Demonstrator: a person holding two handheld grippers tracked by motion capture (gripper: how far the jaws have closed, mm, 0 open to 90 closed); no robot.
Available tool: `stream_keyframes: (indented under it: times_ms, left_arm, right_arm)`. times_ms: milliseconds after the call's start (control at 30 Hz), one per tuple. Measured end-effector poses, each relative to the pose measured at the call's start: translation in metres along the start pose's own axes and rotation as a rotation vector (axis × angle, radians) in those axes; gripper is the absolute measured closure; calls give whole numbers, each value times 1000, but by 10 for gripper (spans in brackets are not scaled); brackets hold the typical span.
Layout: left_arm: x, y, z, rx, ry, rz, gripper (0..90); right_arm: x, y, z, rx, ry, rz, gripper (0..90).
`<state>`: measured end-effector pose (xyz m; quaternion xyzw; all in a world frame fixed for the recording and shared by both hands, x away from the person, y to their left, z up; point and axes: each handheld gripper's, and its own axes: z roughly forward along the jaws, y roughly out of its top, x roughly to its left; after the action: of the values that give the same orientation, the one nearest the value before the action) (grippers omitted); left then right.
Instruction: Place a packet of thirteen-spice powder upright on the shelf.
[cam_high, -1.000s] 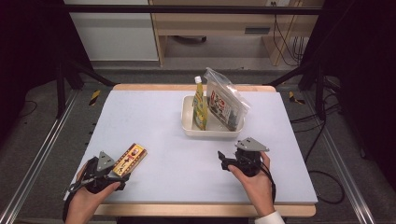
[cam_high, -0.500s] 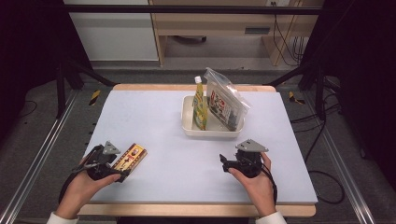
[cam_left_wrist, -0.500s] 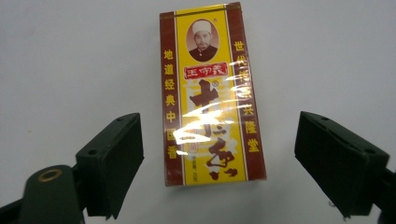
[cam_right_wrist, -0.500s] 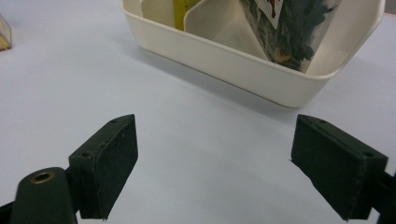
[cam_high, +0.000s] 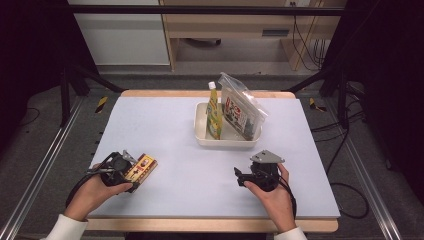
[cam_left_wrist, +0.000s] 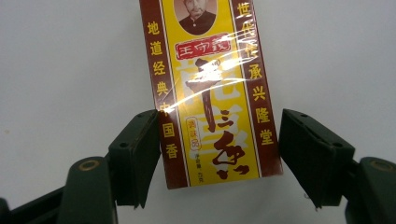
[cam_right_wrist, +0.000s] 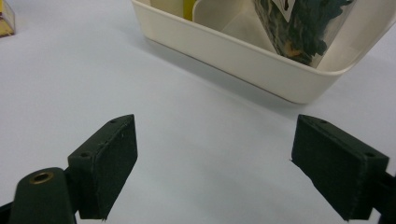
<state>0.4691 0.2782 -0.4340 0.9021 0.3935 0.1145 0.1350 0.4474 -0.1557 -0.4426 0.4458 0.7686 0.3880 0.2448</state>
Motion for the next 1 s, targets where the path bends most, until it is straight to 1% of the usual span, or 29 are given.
stream_keyframes:
  times_ms: [67,100,167,200,267,300,400,500,533,567,600,633,667,700,733,767,800,867,900,933,967,1000]
  left_arm:
    - [0,0,1,4,-4,0,282]
    - [0,1,4,26,1,12,269]
    - [0,1,6,33,5,18,257]
    - [0,1,7,27,5,8,266]
    - [1,1,8,27,3,7,269]
    - [2,-1,10,21,-10,3,270]
    - [3,-2,12,14,-17,2,267]
    - [3,-2,12,5,-17,10,280]
    - [3,-2,12,1,-19,26,286]
    - [2,-2,12,0,-17,37,292]
    - [2,-2,12,0,-17,37,297]
    - [2,0,11,-5,-15,55,302]
    - [1,0,11,-10,-9,61,306]
    - [1,0,11,-10,-9,61,309]
    - [0,0,11,-29,-3,56,310]
    - [0,0,11,-29,-3,56,311]
    - [-1,1,10,-45,-3,57,312]
    - [-3,2,9,-61,8,69,314]
    - [-3,2,9,-61,8,69,315]
    - [-6,3,7,-78,9,79,316]
    - [-6,3,7,-78,9,79,316]
    - [-10,5,6,-89,9,95,317]
  right_arm:
    - [-1,0,0,1,2,-1,150]
    - [-1,0,1,2,1,3,150]
    - [-1,0,1,4,2,8,150]
    - [-1,0,1,7,2,8,150]
    - [0,0,0,9,4,10,151]
    - [-1,0,0,7,4,10,151]
    - [-2,-1,0,7,5,8,151]
    - [-3,0,0,7,5,16,151]
    - [-4,0,-1,2,4,14,151]
    - [-4,0,-1,2,2,25,151]
    - [-4,0,-1,2,2,25,151]
    - [-6,0,-2,-3,1,24,151]
    - [-6,0,-2,-3,1,28,151]
    - [-6,0,-2,-5,0,30,151]
    - [-7,0,-2,-7,0,31,151]
    - [-7,0,-2,-7,0,31,151]
    - [-7,0,-2,-10,-2,30,151]
    - [-7,0,-2,-10,-1,31,152]
    - [-7,0,-1,-8,1,34,153]
    - [-7,0,-1,-5,2,38,153]
    - [-7,0,-1,-5,2,38,153]
    - [-6,0,0,3,2,34,154]
